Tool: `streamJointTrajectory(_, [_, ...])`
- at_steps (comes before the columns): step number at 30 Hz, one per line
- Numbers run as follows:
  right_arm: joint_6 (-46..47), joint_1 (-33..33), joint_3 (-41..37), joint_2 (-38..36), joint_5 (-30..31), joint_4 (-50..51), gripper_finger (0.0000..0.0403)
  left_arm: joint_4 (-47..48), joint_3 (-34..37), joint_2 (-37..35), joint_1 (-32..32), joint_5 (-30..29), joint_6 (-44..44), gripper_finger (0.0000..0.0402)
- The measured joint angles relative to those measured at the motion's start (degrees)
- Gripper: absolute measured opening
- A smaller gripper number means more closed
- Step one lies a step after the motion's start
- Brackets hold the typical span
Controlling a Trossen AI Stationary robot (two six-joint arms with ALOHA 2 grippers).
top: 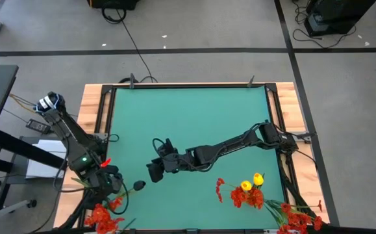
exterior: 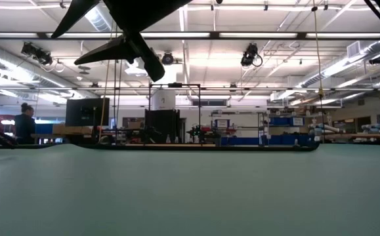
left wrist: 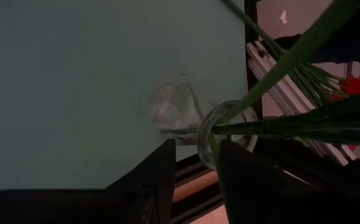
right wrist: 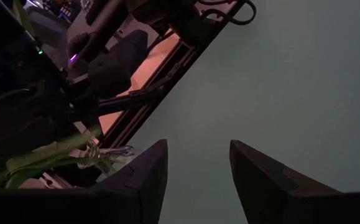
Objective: Sort flowers into vase by color
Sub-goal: Adjust the transparent flower vase
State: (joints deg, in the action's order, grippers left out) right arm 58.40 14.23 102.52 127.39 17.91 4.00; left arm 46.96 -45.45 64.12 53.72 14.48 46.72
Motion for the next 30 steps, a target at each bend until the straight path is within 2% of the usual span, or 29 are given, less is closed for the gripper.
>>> streamJointTrajectory(18, [-0.5, -0.1, 0.0, 0.0, 0.0, 0.0, 0.0181, -0.7, 0.0, 0.0, 0.1, -1.6, -1.0, 0.0132])
streamJointTrajectory(23, [-0.5, -0.1, 0.0, 0.0, 0.0, 0.0, 0.0181, -1.4, 0.0, 1.9, 0.2, -1.6, -0.8, 0.0133])
streamJointTrajectory(30, [-0.1, -0.1, 0.0, 0.0, -0.6, 0.0, 0.0181, -1.4, 0.0, 3.2, 0.3, -1.5, -0.9, 0.0147])
